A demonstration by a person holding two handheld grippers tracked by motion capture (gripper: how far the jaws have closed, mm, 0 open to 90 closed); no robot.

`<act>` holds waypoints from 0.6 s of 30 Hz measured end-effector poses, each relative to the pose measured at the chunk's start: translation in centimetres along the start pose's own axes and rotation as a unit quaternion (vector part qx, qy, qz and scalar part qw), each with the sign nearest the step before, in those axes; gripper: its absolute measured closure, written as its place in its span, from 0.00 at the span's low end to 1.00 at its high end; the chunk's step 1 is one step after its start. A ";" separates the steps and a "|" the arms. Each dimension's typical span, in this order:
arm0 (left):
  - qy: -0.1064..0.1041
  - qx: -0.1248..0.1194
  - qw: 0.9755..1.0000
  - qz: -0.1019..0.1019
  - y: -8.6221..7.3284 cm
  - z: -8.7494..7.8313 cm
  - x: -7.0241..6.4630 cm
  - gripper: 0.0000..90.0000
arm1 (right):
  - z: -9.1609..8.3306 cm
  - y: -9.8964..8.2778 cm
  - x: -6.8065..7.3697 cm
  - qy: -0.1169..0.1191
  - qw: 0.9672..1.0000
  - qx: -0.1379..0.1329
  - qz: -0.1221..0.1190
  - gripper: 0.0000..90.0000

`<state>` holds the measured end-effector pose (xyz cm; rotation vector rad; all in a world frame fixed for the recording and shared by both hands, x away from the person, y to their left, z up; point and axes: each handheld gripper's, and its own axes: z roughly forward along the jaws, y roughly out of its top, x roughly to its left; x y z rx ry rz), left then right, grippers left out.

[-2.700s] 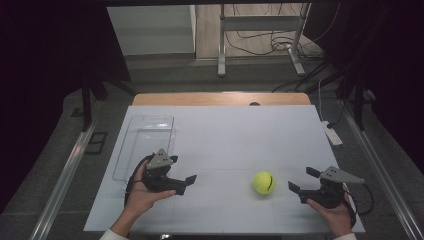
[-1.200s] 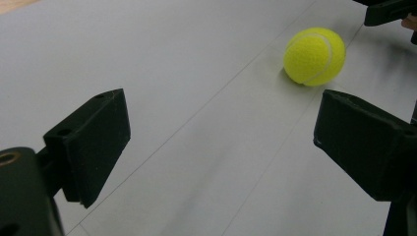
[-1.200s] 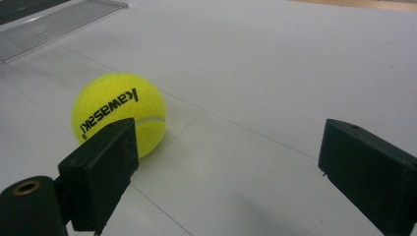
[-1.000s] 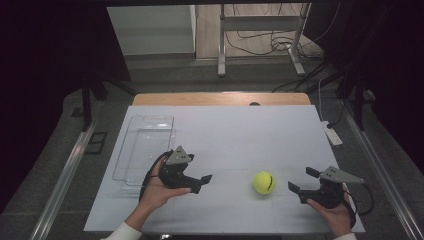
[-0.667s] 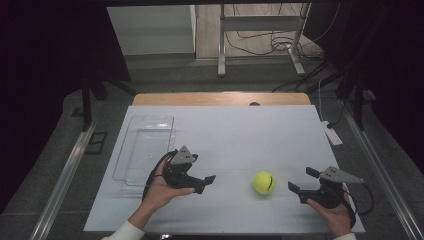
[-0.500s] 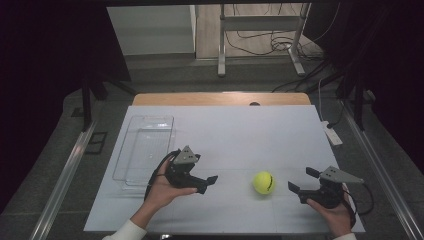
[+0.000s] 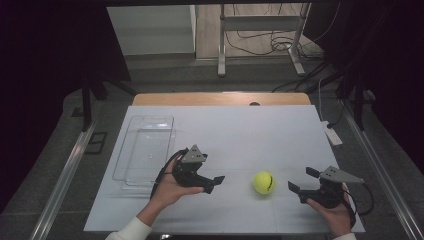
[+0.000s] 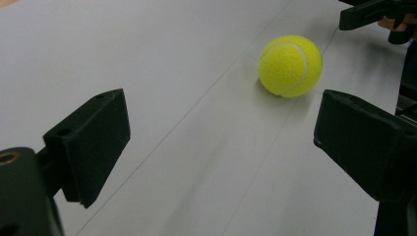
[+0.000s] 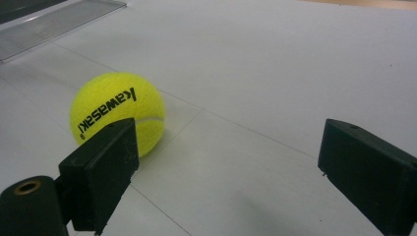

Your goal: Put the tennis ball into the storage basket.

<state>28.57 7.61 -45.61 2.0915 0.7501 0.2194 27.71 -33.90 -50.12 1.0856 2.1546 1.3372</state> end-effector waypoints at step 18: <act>-0.017 0.010 1.000 0.012 0.8 1.7 -0.8 0.09 | 0.0 0.0 0.0 0.000 1.000 0.000 0.001 0.09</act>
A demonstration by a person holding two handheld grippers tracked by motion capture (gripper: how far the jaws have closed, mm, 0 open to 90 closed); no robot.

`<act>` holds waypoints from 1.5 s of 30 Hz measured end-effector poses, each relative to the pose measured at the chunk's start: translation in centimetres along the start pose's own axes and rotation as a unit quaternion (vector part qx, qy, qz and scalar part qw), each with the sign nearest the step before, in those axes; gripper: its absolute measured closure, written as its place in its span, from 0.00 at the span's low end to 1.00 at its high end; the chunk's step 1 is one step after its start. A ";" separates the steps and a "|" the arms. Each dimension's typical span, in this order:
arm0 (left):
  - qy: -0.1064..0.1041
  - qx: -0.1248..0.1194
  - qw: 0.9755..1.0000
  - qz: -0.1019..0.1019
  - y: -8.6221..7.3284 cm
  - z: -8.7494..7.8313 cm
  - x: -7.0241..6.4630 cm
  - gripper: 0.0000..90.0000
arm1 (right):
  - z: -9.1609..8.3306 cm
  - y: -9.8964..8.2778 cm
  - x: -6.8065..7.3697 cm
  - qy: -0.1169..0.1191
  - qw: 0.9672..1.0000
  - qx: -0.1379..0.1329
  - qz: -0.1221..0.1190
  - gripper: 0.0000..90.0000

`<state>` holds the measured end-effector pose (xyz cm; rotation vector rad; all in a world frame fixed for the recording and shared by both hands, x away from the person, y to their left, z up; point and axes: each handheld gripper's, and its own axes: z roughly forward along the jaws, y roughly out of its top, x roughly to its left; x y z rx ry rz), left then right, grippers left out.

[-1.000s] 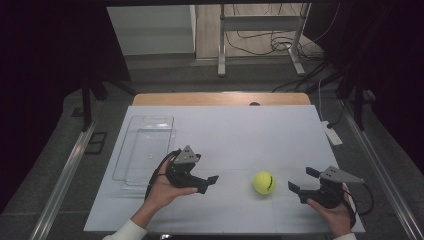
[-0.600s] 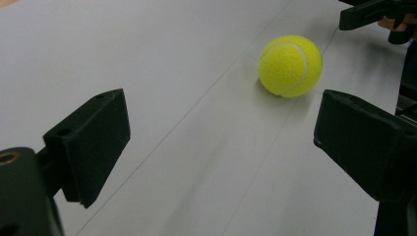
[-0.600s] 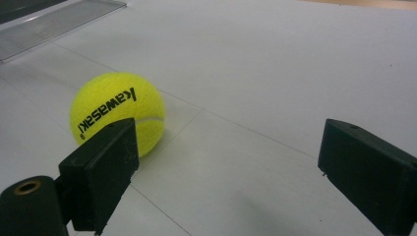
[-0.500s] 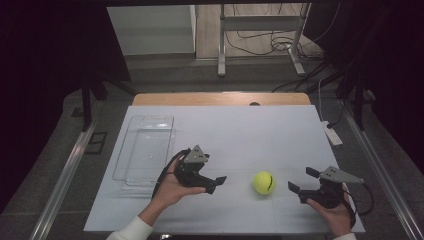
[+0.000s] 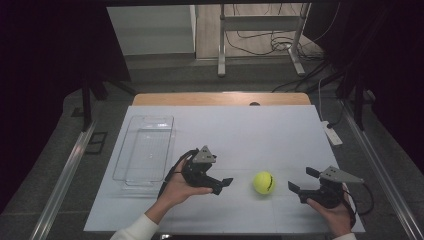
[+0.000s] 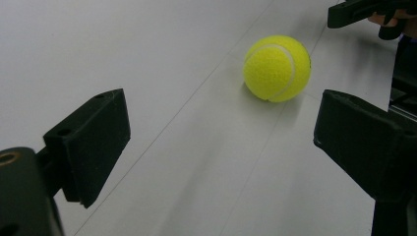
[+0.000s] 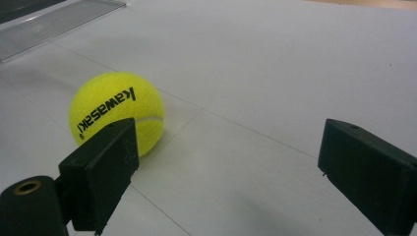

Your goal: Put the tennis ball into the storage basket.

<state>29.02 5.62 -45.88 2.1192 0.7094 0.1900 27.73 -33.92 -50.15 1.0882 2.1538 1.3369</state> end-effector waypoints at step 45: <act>-0.038 0.008 0.999 0.014 2.0 2.8 -1.3 0.09 | 0.0 0.0 -0.1 0.000 1.000 -0.002 0.003 0.09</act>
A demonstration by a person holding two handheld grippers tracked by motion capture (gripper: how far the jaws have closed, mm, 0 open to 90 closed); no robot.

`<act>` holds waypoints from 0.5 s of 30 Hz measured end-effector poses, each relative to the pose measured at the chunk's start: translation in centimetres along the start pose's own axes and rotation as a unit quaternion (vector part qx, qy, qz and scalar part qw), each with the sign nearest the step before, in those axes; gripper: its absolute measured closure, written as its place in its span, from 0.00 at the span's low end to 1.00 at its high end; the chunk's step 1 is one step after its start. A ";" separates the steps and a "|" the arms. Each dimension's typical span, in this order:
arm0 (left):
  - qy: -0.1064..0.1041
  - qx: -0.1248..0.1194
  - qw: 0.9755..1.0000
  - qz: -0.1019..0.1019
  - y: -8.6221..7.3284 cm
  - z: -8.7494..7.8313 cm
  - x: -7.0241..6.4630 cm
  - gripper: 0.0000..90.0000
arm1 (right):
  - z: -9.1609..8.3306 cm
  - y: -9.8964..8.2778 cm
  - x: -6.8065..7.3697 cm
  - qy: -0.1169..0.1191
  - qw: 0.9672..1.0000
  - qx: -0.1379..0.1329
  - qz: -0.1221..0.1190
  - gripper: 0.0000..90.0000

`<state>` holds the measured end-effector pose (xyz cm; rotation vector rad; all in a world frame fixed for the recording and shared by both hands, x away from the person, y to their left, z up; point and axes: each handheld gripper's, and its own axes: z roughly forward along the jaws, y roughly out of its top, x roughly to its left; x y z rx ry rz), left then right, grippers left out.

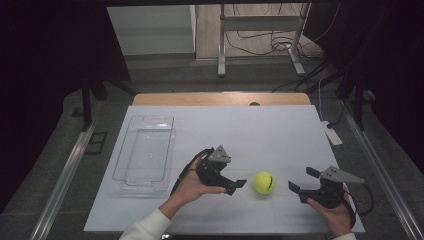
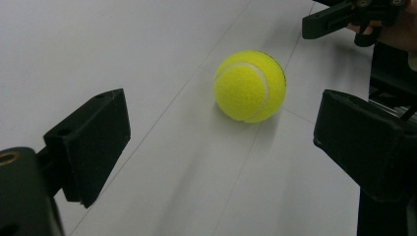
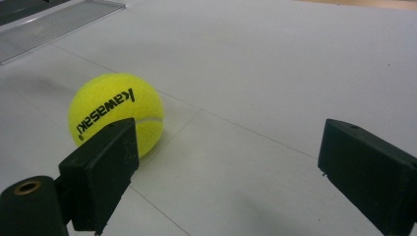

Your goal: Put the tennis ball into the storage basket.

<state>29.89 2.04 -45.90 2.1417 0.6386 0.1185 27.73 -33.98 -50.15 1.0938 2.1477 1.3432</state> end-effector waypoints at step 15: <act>-0.015 0.004 1.000 -0.004 0.6 1.1 -0.1 0.09 | 0.1 0.0 0.0 0.000 1.000 0.002 -0.001 0.10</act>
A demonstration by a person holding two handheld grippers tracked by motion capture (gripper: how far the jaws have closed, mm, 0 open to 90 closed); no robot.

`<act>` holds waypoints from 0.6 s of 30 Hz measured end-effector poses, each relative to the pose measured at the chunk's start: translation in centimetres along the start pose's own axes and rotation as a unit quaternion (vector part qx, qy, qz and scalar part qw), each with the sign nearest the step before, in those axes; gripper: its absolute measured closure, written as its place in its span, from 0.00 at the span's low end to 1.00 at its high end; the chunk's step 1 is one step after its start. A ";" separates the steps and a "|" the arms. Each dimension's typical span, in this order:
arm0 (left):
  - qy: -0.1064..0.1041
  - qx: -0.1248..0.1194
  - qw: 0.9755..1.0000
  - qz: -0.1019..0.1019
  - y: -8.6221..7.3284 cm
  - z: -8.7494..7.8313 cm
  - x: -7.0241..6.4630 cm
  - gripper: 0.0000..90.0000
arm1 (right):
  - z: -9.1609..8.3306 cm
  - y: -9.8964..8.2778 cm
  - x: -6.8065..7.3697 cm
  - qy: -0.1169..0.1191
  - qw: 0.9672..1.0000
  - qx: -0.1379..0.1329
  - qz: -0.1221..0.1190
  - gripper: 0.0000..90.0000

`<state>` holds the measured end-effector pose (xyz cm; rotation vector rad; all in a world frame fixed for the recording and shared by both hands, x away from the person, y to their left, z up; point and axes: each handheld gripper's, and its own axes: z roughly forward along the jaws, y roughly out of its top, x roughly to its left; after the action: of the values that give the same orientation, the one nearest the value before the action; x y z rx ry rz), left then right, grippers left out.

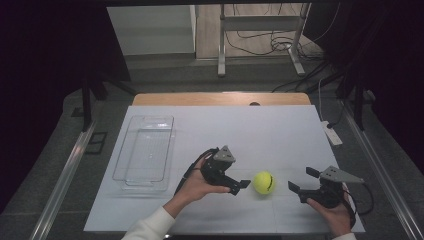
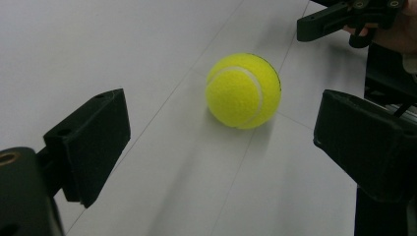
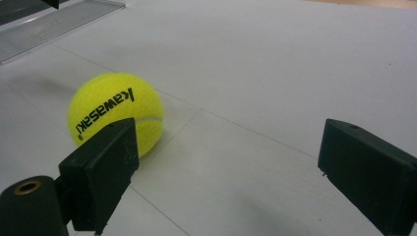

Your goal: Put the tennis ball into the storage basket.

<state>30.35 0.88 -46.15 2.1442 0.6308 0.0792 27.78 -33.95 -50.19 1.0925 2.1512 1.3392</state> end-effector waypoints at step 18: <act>-0.011 0.008 1.000 0.004 0.8 1.7 -0.6 0.09 | 0.0 0.0 0.0 -0.001 1.000 0.001 -0.001 0.10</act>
<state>30.67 -1.07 -46.46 2.1609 0.6112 0.0547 27.77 -33.95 -50.19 1.0920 2.1519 1.3364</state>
